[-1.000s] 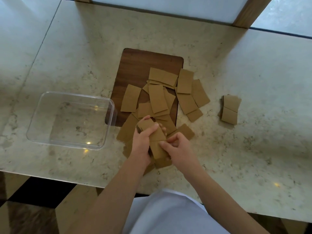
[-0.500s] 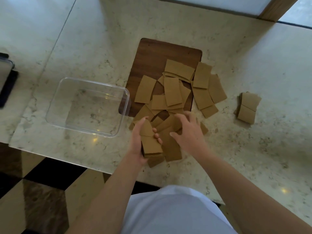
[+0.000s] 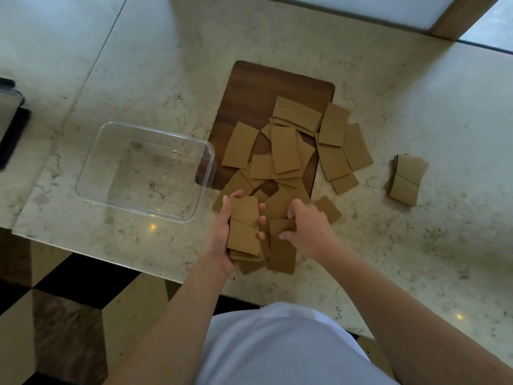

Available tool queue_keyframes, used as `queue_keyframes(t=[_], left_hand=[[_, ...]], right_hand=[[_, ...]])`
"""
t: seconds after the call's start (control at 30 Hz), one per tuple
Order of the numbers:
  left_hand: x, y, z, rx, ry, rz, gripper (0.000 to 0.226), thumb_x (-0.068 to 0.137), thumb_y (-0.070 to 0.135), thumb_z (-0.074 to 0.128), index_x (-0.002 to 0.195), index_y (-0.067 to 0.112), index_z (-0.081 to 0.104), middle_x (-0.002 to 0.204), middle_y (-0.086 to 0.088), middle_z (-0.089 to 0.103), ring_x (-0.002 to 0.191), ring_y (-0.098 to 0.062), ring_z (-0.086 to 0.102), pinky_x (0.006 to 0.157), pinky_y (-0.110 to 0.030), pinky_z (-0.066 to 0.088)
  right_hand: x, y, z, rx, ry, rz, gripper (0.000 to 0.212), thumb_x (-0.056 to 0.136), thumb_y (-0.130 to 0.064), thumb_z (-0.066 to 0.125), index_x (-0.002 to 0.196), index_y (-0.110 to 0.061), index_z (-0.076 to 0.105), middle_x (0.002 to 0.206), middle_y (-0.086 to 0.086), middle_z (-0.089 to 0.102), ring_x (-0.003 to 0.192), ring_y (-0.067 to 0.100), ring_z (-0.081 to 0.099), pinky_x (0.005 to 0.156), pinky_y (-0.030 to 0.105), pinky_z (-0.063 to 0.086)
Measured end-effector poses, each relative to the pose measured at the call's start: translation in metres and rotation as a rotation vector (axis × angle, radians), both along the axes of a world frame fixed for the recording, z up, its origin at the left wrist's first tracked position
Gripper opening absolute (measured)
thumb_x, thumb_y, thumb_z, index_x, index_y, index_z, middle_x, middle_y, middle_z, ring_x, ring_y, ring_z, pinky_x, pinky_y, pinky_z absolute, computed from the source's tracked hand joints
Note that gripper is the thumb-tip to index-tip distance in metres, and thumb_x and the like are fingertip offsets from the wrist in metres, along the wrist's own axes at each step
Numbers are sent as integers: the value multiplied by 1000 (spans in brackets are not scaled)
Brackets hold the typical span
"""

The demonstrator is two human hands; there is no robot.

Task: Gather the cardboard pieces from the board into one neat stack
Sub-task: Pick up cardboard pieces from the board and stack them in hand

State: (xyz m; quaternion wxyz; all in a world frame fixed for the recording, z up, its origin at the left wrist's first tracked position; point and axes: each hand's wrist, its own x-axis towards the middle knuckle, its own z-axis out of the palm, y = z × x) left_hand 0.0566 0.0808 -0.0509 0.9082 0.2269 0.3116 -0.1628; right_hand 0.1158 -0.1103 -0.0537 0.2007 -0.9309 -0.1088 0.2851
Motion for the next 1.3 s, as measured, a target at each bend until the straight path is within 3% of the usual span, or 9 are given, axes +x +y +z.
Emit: queue_keyframes(t=[0.13, 0.2, 0.3, 0.43, 0.7, 0.87, 1.0, 1.1, 1.3], left_hand=[[3, -8, 3, 39, 1, -8, 46, 92, 57, 62, 125, 26, 57, 115, -18, 68, 84, -28, 68, 62, -38, 60], [5, -12, 6, 88, 13, -31, 48, 89, 52, 69, 127, 25, 56, 113, -18, 70, 85, -29, 70, 63, -39, 60], [9, -19, 7, 147, 63, -54, 47, 89, 43, 73, 128, 22, 57, 109, -17, 72, 83, -30, 71, 60, -38, 59], [11, -30, 9, 189, 94, -90, 49, 87, 41, 75, 130, 24, 59, 109, -17, 70, 82, -30, 70, 58, -36, 55], [6, -59, 11, 165, 53, -186, 46, 87, 34, 75, 129, 22, 64, 106, -18, 74, 90, -29, 73, 77, -46, 63], [4, -69, 16, 225, 58, -225, 54, 87, 55, 66, 130, 23, 65, 124, -20, 66, 87, -30, 66, 66, -41, 58], [4, -69, 16, 217, 53, -228, 55, 86, 56, 71, 129, 23, 66, 121, -19, 69, 89, -32, 68, 65, -42, 59], [4, -69, 14, 204, 16, -225, 40, 86, 24, 79, 125, 23, 69, 121, -20, 70, 87, -32, 71, 62, -42, 60], [2, -74, 12, 215, 4, -244, 37, 84, 7, 74, 118, 24, 72, 117, -22, 72, 85, -34, 71, 63, -44, 60]], right_hand=[[4, -14, 20, 164, 306, -146, 34, 96, -26, 71, 124, -24, 52, 108, 0, 65, 87, 15, 64, 67, 27, 53], [5, -28, 33, 279, 340, -233, 11, 100, -24, 64, 111, -24, 67, 99, -6, 73, 78, 8, 67, 61, 24, 54], [2, -49, 52, 392, 367, -426, 11, 99, -23, 61, 92, -24, 69, 77, -8, 69, 53, 1, 61, 49, 17, 48], [-8, -63, 64, 506, 391, -617, 2, 100, -23, 62, 102, -22, 62, 70, -5, 75, 45, 6, 61, 41, 20, 45], [-30, -62, 60, 739, 491, -856, 39, 92, -14, 77, 125, -20, 60, 79, 12, 77, 50, 18, 64, 38, 24, 46], [-38, -56, 59, 873, 488, -1074, 24, 98, -8, 66, 120, -17, 63, 100, 6, 80, 77, 26, 78, 43, 26, 51], [-39, -51, 58, 842, 511, -1029, 23, 99, -8, 64, 121, -15, 60, 104, 11, 77, 73, 24, 76, 44, 27, 52], [-37, -50, 57, 833, 480, -1039, 26, 96, -11, 70, 119, -13, 58, 99, 9, 78, 71, 22, 77, 45, 27, 54], [-35, -45, 50, 487, 93, -795, 68, 78, -34, 90, 130, -24, 48, 112, -4, 65, 90, 10, 67, 66, 18, 50]])
